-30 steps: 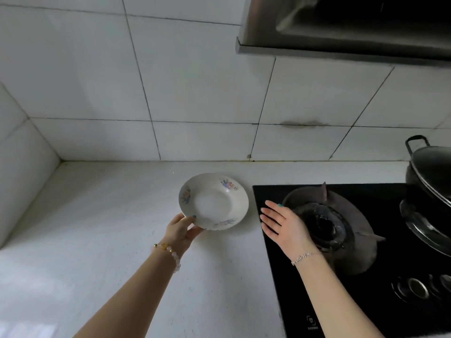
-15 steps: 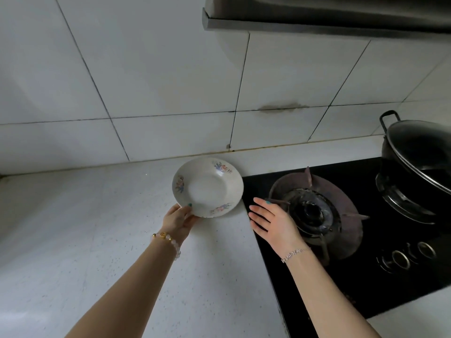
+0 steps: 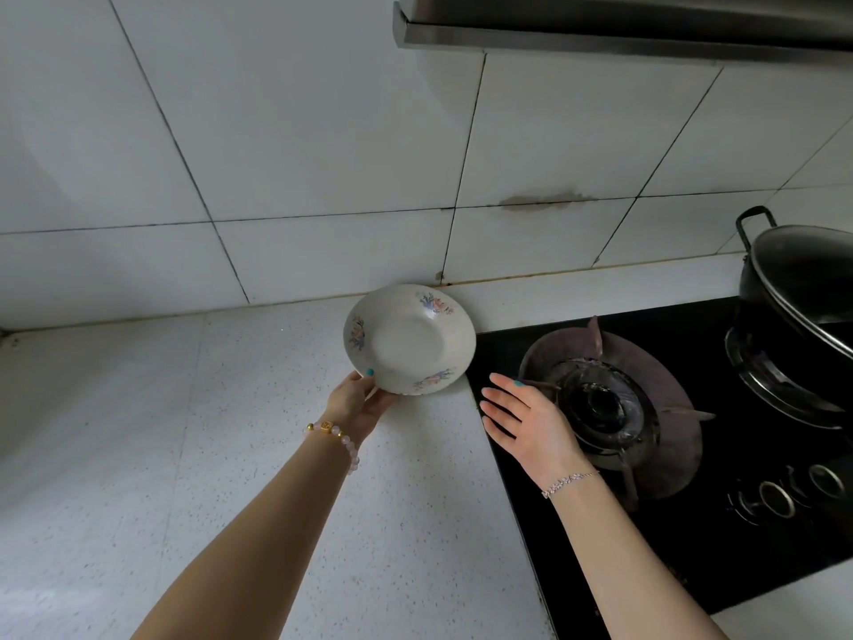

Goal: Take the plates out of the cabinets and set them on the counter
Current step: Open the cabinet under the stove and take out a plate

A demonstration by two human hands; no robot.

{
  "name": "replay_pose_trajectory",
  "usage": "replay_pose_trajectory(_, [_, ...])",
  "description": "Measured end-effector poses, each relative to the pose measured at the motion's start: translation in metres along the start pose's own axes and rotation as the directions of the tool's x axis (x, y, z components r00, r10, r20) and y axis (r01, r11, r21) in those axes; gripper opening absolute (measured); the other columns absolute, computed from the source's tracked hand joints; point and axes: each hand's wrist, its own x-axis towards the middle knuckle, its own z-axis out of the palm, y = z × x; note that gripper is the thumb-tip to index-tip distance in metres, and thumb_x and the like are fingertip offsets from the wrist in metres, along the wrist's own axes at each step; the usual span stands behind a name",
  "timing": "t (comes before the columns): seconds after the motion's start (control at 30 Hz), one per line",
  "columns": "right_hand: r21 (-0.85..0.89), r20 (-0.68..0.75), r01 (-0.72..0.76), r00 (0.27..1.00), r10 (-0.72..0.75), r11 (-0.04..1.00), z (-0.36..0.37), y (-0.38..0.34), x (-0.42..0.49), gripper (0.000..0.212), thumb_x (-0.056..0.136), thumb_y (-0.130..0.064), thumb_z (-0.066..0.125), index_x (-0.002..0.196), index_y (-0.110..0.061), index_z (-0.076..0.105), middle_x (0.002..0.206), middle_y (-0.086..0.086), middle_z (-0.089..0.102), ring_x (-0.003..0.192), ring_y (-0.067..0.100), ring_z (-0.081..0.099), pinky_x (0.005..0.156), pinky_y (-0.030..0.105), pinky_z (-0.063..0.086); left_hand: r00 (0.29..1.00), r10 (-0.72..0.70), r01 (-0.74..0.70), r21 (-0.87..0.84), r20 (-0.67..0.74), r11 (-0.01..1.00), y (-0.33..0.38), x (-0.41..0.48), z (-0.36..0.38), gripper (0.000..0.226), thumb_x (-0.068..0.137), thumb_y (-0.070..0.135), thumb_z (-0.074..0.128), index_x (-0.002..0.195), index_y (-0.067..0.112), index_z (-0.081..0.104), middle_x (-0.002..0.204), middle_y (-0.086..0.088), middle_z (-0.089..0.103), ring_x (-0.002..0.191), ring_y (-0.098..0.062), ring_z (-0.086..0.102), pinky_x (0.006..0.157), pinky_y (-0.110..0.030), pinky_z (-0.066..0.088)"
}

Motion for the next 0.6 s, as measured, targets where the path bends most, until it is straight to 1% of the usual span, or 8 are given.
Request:
replay_pose_trajectory(0.1, [-0.005,0.003,0.013,1.0,-0.013,1.0,0.003,-0.003,-0.001,0.026,0.096,-0.024,0.045,0.107,-0.015,0.066,0.108,0.007,0.068,0.101,0.021,0.062,0.088,0.033,0.05,0.999,-0.031,0.03,0.003,0.01,1.0,-0.004,-0.004,0.002,0.042,0.094,-0.007,0.042,0.135,-0.001,0.044,0.122,-0.022,0.055,0.088,-0.036,0.061,0.058,-0.041,0.058])
replay_pose_trajectory(0.17, [-0.006,0.001,0.02,1.0,-0.02,1.0,0.003,-0.004,-0.002,0.026,0.096,-0.024,0.045,0.109,-0.014,0.066,0.108,0.007,0.068,0.101,0.021,0.062,0.089,0.033,0.05,0.999,-0.04,0.04,0.012,0.019,0.999,-0.006,-0.006,0.005,0.043,0.093,-0.008,0.042,0.136,0.0,0.043,0.124,-0.023,0.055,0.085,-0.037,0.062,0.055,-0.04,0.059])
replay_pose_trajectory(0.23, [-0.007,0.0,0.022,1.0,-0.022,1.0,0.003,-0.005,-0.003,0.027,0.096,-0.024,0.045,0.11,-0.014,0.066,0.108,0.007,0.068,0.102,0.021,0.062,0.091,0.034,0.049,0.999,-0.045,0.045,0.024,0.014,0.999,-0.008,-0.006,0.007,0.044,0.093,-0.009,0.042,0.136,0.0,0.043,0.129,-0.024,0.053,0.084,-0.037,0.063,0.057,-0.041,0.059])
replay_pose_trajectory(0.3, [-0.005,-0.003,0.023,1.0,-0.023,1.0,0.002,-0.004,-0.005,0.027,0.096,-0.024,0.045,0.111,-0.014,0.066,0.108,0.007,0.068,0.102,0.021,0.063,0.089,0.033,0.05,0.999,-0.05,0.05,0.034,0.012,0.998,-0.009,-0.007,0.009,0.043,0.092,-0.01,0.043,0.135,0.0,0.044,0.13,-0.025,0.053,0.087,-0.039,0.062,0.06,-0.042,0.058])
replay_pose_trajectory(0.4, [0.001,-0.008,0.026,1.0,-0.026,1.0,0.0,-0.004,-0.008,0.026,0.096,-0.024,0.045,0.108,-0.015,0.066,0.108,0.007,0.068,0.101,0.02,0.062,0.086,0.032,0.05,0.998,-0.058,0.058,0.058,0.002,0.997,-0.013,-0.01,0.011,0.039,0.09,-0.012,0.046,0.128,-0.002,0.048,0.127,-0.025,0.056,0.093,-0.039,0.062,0.061,-0.042,0.057])
replay_pose_trajectory(0.47, [0.007,-0.007,0.028,1.0,-0.028,1.0,0.0,-0.005,-0.011,0.025,0.096,-0.024,0.045,0.105,-0.015,0.067,0.108,0.007,0.067,0.101,0.02,0.062,0.087,0.032,0.05,0.998,-0.065,0.065,0.065,-0.004,0.996,-0.015,-0.014,0.012,0.037,0.089,-0.012,0.047,0.125,-0.003,0.049,0.125,-0.025,0.057,0.093,-0.039,0.062,0.061,-0.041,0.057])
replay_pose_trajectory(0.53, [0.011,-0.006,0.031,1.0,-0.031,0.999,-0.001,-0.006,-0.013,0.025,0.096,-0.024,0.045,0.104,-0.015,0.067,0.107,0.007,0.067,0.101,0.02,0.062,0.087,0.032,0.05,0.998,-0.066,0.066,0.066,-0.002,0.996,-0.015,-0.017,0.012,0.036,0.089,-0.011,0.048,0.125,-0.003,0.049,0.124,-0.026,0.057,0.093,-0.039,0.062,0.061,-0.041,0.056])
replay_pose_trajectory(0.6, [0.017,-0.004,0.033,0.999,-0.033,0.999,-0.001,-0.007,-0.015,0.025,0.096,-0.024,0.045,0.105,-0.015,0.066,0.107,0.007,0.067,0.101,0.02,0.062,0.087,0.032,0.05,0.998,-0.066,0.065,0.067,0.013,0.996,-0.015,-0.02,0.013,0.037,0.089,-0.012,0.047,0.125,-0.003,0.049,0.118,-0.025,0.059,0.095,-0.038,0.061,0.062,-0.041,0.056])
